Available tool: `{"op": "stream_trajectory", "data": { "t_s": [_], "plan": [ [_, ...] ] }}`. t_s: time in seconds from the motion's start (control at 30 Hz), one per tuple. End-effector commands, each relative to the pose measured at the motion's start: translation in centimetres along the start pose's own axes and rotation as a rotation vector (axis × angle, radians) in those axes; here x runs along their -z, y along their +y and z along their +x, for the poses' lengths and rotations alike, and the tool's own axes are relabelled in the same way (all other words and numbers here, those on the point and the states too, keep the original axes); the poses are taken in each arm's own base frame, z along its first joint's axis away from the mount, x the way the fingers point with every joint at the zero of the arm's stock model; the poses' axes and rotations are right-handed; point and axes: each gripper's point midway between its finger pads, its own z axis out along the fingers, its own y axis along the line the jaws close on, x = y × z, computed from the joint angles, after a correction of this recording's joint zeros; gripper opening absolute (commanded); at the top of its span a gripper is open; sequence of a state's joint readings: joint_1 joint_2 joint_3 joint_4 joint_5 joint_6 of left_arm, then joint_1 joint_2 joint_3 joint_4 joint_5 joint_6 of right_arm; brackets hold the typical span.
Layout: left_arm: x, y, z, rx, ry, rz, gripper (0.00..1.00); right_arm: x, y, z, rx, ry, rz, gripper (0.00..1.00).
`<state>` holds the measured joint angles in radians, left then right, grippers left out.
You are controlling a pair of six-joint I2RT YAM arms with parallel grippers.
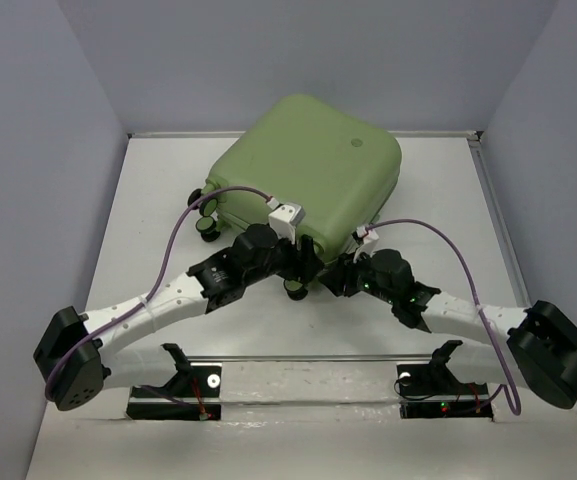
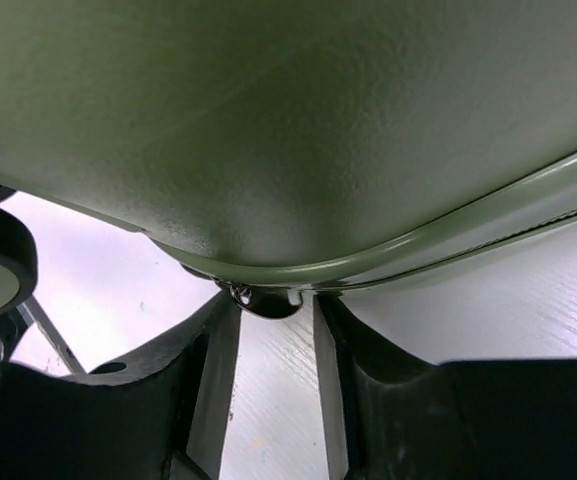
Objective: Pack the luggage
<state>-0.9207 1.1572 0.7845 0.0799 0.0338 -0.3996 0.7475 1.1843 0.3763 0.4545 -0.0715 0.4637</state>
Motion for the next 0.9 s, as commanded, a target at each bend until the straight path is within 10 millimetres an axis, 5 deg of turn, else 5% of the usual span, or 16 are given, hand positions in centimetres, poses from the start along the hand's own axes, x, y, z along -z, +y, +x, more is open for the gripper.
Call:
{"op": "stream_trajectory", "data": {
  "t_s": [0.0, 0.23, 0.33, 0.63, 0.87],
  "plan": [
    [-0.3, -1.8, -2.5, -0.015, -0.052, 0.07, 0.63, -0.2, 2.4, -5.9, 0.009, -0.232, -0.064, 0.38],
    [-0.6, -2.5, -2.9, 0.006, -0.064, 0.115, 0.23, 0.0, 2.9, -6.1, -0.008, -0.264, -0.065, 0.08],
    [-0.8, -2.9, -3.2, 0.022, -0.074, 0.139, 0.07, 0.4, 3.2, -5.2, -0.009, -0.259, -0.069, 0.07],
    [-1.4, -7.0, -7.6, 0.149, -0.185, 0.319, 0.06, 2.4, 3.7, -2.1, -0.047, -0.257, -0.023, 0.07],
    [-0.7, -11.7, -13.8, 0.328, -0.348, 0.513, 0.06, 2.6, 7.1, -5.1, -0.066, -0.386, -0.092, 0.07]
  ]
}}
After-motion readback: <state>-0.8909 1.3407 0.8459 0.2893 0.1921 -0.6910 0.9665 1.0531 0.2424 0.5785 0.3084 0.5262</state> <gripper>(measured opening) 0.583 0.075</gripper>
